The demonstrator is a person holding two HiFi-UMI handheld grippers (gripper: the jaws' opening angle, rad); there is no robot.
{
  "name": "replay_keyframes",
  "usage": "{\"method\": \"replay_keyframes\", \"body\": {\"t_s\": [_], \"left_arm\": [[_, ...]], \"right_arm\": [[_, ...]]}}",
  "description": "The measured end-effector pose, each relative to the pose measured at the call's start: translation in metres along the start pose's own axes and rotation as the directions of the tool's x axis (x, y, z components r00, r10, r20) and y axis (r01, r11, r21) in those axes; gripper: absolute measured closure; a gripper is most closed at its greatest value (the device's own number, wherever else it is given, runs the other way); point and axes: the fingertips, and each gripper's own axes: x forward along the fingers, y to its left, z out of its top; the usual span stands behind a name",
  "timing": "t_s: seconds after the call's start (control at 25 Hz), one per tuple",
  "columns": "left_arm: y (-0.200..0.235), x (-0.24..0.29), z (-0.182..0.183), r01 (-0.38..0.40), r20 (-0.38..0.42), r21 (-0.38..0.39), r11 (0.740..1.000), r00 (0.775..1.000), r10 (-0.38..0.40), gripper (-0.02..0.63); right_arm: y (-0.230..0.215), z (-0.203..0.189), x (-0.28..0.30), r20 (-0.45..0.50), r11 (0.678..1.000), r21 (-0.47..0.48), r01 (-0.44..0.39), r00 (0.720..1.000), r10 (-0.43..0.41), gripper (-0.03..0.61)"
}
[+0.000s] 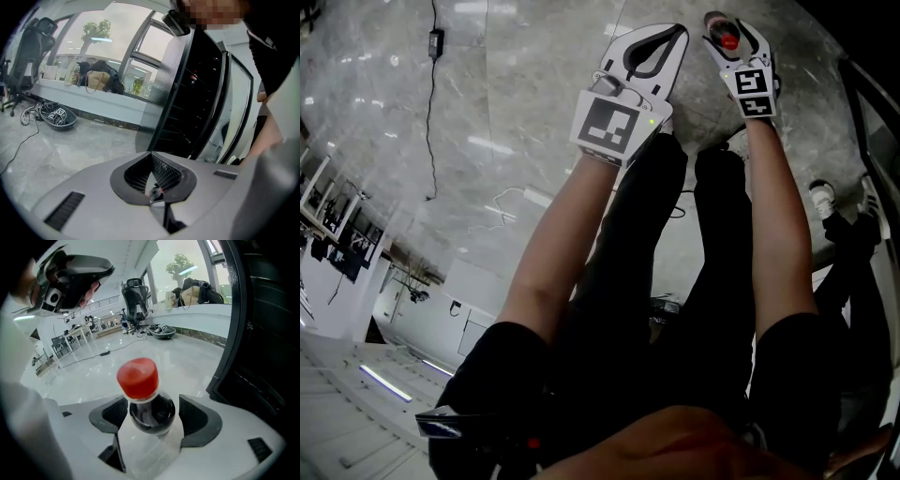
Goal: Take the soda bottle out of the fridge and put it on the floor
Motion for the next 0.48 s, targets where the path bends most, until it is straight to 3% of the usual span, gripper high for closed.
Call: {"method": "replay_keyframes", "body": {"t_s": [0.12, 0.24, 0.48], "left_arm": [[-0.014, -0.008, 0.019, 0.016, 0.006, 0.014, 1.0, 1.0, -0.016, 0.609], [-0.031, -0.017, 0.045, 0.047, 0.004, 0.076, 0.996, 0.999, -0.048, 0.609], [-0.092, -0.062, 0.122, 0.1, 0.0, 0.144, 0.985, 0.995, -0.101, 0.609]], "right_arm": [[0.004, 0.015, -0.025, 0.02, 1.0, 0.003, -0.008, 1.0, 0.008, 0.256], [0.002, 0.044, -0.064, 0.059, 1.0, 0.024, 0.016, 0.998, -0.018, 0.256], [0.013, 0.137, -0.214, 0.215, 0.995, 0.094, 0.038, 0.975, -0.058, 0.258]]}}
